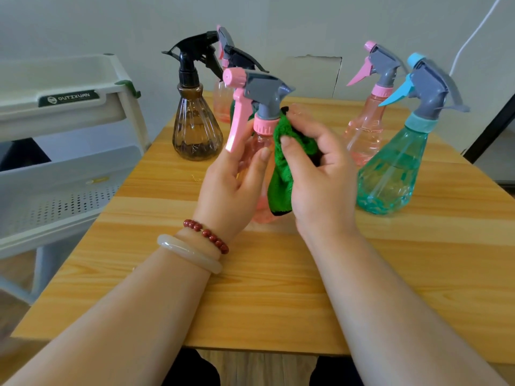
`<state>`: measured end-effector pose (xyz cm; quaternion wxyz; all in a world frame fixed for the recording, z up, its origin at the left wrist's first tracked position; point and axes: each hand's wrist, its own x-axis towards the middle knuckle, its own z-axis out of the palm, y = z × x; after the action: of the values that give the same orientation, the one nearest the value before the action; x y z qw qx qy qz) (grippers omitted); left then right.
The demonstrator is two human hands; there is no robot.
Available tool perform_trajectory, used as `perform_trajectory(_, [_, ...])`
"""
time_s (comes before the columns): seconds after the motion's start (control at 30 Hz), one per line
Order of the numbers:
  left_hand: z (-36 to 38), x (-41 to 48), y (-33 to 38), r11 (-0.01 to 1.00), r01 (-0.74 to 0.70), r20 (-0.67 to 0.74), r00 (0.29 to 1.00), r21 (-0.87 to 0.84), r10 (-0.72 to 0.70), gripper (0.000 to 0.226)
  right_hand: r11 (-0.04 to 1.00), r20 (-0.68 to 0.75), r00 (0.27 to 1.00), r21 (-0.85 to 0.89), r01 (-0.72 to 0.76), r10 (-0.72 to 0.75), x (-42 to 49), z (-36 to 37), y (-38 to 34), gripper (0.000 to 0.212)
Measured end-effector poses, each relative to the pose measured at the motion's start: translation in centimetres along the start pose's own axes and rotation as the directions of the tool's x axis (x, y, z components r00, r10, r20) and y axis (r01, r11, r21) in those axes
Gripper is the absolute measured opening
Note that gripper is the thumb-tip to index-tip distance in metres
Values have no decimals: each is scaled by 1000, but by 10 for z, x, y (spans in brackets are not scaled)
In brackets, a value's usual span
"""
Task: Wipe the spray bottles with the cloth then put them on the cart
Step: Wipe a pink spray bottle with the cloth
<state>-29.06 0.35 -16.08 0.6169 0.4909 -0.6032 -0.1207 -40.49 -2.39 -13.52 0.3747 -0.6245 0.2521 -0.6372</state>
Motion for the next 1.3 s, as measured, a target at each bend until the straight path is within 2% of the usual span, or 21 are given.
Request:
perform_trajectory(0.07, [-1, 0, 0, 1000, 2, -7, 1000, 8, -2, 49, 996, 5, 997, -56, -75, 75, 1, -3, 3, 32])
perform_trajectory(0.13, [-2, 0, -1, 1000, -2, -8, 1000, 17, 2, 49, 988, 6, 988, -34, -152, 152, 3, -7, 4, 34])
perform_trajectory(0.17, [-1, 0, -1, 1000, -3, -5, 1000, 23, 3, 50, 990, -8, 990, -3, -139, 139, 3, -8, 4, 33])
perform_trajectory(0.27, [-1, -1, -1, 1000, 20, 1, 1000, 6, -20, 52, 995, -33, 996, -65, 77, -79, -1, -2, -3, 27])
perform_trajectory(0.33, [-2, 0, -2, 1000, 23, 2, 1000, 2, -23, 51, 979, 12, 990, -144, 142, -142, -3, 1, -4, 28])
perform_trajectory(0.4, [-3, 0, -2, 1000, 18, -1, 1000, 15, -18, 50, 980, 30, 997, -184, 71, -66, -2, -1, 1, 31])
perform_trajectory(0.5, [-3, -1, -2, 999, 26, -9, 1000, 43, -26, 51, 980, 9, 993, -164, -113, 116, 1, -8, 7, 36])
perform_trajectory(0.53, [-3, -1, -2, 999, 31, -5, 1000, 43, -31, 52, 985, -12, 995, -144, -98, 97, 2, -9, 6, 34])
perform_trajectory(0.6, [-3, 0, -3, 999, 37, 0, 999, 39, -37, 53, 993, -49, 998, -115, 23, -29, 1, -6, 1, 27])
perform_trajectory(0.7, [-3, 0, -4, 999, 30, 13, 999, 14, -31, 51, 980, 2, 993, -160, 120, -121, -3, 1, -3, 22])
perform_trajectory(0.77, [-3, 0, -4, 999, 28, 12, 1000, 16, -28, 50, 983, 15, 999, -174, 51, -49, -2, 0, 1, 23])
perform_trajectory(0.83, [-3, 0, -5, 999, 41, 11, 999, 34, -42, 50, 980, 14, 994, -169, -103, 107, 1, -6, 4, 26])
perform_trajectory(0.9, [-3, 0, -5, 998, 49, 15, 999, 46, -50, 51, 973, -17, 978, -97, -209, 209, 4, -9, 6, 31])
perform_trajectory(0.93, [-3, 0, -5, 998, 47, 18, 999, 39, -47, 51, 981, -57, 981, -53, -187, 184, 5, -9, 5, 32])
perform_trajectory(1.0, [-1, -1, -3, 999, 34, 28, 999, 16, -35, 48, 999, -94, 995, -45, -21, 17, 4, -6, 2, 28])
perform_trajectory(1.07, [-1, -1, -2, 999, 34, 38, 999, -4, -34, 46, 992, -38, 995, -83, 90, -93, 0, -1, 0, 27])
perform_trajectory(1.17, [-2, -2, -2, 996, 71, 45, 997, -50, -69, 38, 995, 14, 1000, -104, 14, -12, -2, -2, 4, 28])
perform_trajectory(1.3, [-2, -3, -1, 996, 76, 65, 995, -42, -73, 44, 957, 10, 965, -131, -260, 263, 1, -9, 9, 30])
